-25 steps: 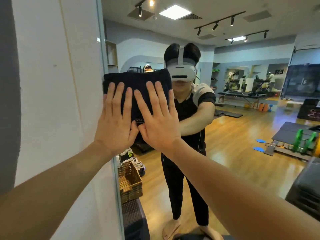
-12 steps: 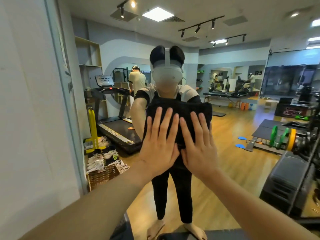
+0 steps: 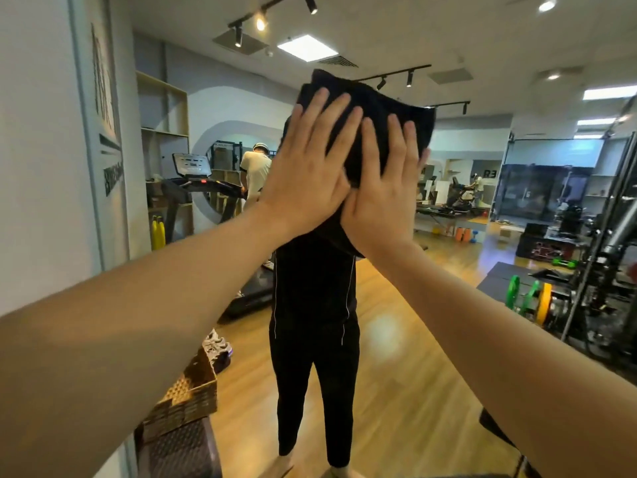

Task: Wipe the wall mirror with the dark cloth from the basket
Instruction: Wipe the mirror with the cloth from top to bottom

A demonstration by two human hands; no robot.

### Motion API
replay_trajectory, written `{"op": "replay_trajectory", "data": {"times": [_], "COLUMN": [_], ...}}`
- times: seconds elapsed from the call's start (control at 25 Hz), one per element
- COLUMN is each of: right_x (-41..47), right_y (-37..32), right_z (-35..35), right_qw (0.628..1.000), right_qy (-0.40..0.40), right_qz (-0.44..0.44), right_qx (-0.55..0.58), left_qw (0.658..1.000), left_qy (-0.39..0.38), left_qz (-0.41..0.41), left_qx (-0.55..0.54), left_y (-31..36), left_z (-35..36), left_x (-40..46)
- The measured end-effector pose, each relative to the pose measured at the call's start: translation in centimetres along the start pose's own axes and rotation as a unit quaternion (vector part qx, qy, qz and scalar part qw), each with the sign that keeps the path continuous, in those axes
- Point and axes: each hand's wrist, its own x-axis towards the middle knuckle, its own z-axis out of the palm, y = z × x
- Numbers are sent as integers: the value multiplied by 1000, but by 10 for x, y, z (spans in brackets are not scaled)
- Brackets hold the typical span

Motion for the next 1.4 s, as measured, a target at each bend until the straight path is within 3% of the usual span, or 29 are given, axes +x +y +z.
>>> {"op": "replay_trajectory", "data": {"times": [0.16,0.28,0.44,0.68,0.88,1.24,1.4], "right_x": [-29,-105,-192,-252,-217,-10,-3], "right_y": [-57,-64,-21,86,168,305,327], "right_z": [26,34,22,-26,-67,-138,-154], "right_qw": [997,993,987,975,979,980,984], "right_qy": [-20,-56,-88,-129,-119,-57,-61], "right_qz": [-67,-83,-129,-182,-160,-169,-145], "right_qx": [35,58,36,-18,-32,-88,-86], "left_qw": [999,998,998,995,996,993,993], "left_qy": [10,1,-11,-60,-53,51,53], "left_qz": [-53,-70,-64,-68,-38,-58,-73], "left_qx": [-5,-6,-22,-44,-60,-87,-80], "left_y": [-48,-32,33,151,217,276,307], "left_z": [-4,14,50,92,107,92,99], "left_x": [-73,-149,-215,-232,-158,84,106]}}
